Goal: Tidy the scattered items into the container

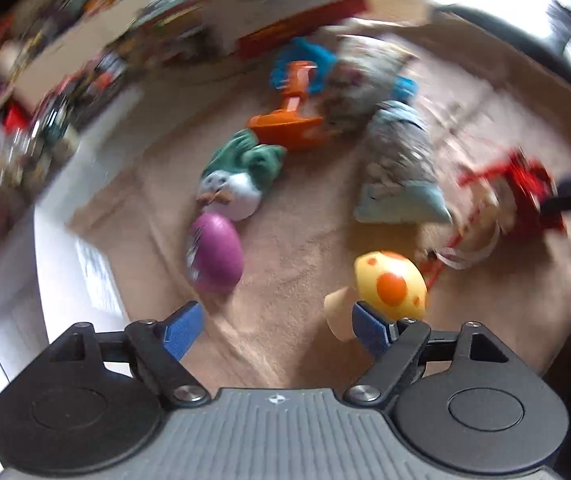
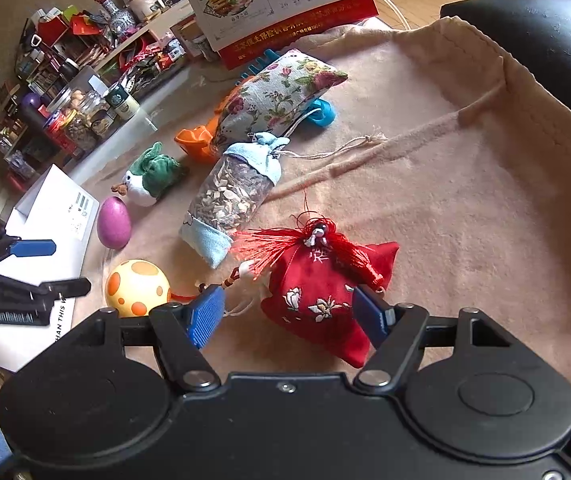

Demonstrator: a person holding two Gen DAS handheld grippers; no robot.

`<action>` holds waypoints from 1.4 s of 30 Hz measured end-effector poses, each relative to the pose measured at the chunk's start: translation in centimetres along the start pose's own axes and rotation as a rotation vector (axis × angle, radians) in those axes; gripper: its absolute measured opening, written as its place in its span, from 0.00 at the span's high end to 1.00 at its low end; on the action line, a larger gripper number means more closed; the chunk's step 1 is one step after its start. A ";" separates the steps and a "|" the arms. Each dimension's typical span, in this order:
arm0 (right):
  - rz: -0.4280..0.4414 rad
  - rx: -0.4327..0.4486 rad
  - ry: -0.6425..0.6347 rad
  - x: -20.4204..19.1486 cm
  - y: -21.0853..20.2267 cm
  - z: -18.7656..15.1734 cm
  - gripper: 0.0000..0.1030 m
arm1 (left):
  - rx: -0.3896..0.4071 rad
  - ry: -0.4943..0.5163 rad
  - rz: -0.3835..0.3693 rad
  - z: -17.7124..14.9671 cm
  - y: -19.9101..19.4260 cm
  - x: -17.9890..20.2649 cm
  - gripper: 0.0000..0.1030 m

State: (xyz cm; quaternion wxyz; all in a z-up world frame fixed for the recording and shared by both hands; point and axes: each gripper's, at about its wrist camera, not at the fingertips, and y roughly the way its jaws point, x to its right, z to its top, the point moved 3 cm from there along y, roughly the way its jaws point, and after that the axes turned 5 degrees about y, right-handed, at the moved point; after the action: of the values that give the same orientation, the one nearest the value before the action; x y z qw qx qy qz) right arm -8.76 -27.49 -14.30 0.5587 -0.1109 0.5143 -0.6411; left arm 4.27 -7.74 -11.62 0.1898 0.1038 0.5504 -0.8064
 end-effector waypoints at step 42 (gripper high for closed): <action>-0.180 -0.045 -0.394 -2.5 4.0 1.2 0.24 | -0.163 -0.551 -0.173 0.5 8.7 -1.6 0.62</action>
State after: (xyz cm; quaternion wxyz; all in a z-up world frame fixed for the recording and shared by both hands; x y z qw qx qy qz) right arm -4.59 -25.42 -15.78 0.5864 -0.2921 0.3972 -0.6426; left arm 9.41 -10.70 -18.19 0.2705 -0.1819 0.5478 -0.7705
